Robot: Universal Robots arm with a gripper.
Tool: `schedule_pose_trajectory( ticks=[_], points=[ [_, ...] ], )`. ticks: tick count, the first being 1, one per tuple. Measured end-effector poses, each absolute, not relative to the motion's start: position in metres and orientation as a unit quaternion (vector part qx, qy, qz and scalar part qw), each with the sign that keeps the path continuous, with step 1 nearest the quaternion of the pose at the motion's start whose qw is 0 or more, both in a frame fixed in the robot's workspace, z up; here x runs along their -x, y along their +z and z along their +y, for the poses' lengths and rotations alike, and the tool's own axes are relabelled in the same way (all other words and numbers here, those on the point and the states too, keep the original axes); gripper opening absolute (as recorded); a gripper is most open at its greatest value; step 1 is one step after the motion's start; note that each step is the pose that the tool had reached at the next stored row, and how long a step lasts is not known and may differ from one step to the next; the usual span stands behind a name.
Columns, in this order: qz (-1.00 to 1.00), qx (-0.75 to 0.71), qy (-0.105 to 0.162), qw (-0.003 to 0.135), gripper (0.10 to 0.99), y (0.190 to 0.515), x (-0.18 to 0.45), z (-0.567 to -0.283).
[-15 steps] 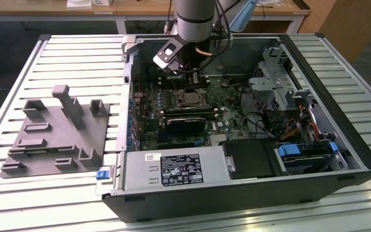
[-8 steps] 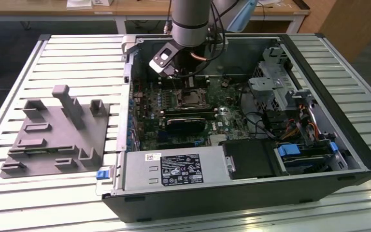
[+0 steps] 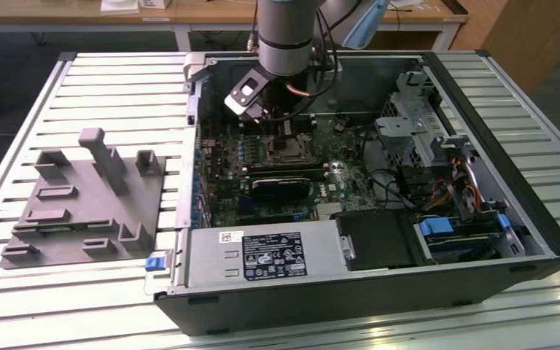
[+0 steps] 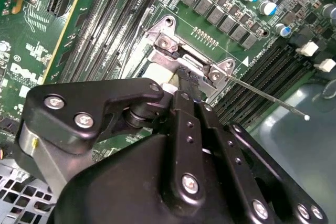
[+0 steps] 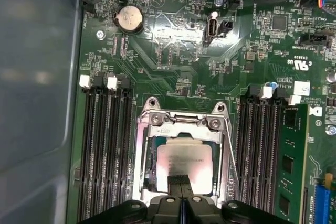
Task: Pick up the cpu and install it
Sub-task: 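Close the cpu cover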
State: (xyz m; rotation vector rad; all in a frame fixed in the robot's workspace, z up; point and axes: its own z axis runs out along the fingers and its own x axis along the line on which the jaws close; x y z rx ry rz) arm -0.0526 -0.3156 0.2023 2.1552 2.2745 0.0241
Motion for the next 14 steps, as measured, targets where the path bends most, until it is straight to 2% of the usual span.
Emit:
schedule_pose_trajectory(
  ticks=[14],
  points=[
    [0.726, -0.688, 0.008, 0.004, 0.106, 0.205, 0.038, -0.315]
  ],
)
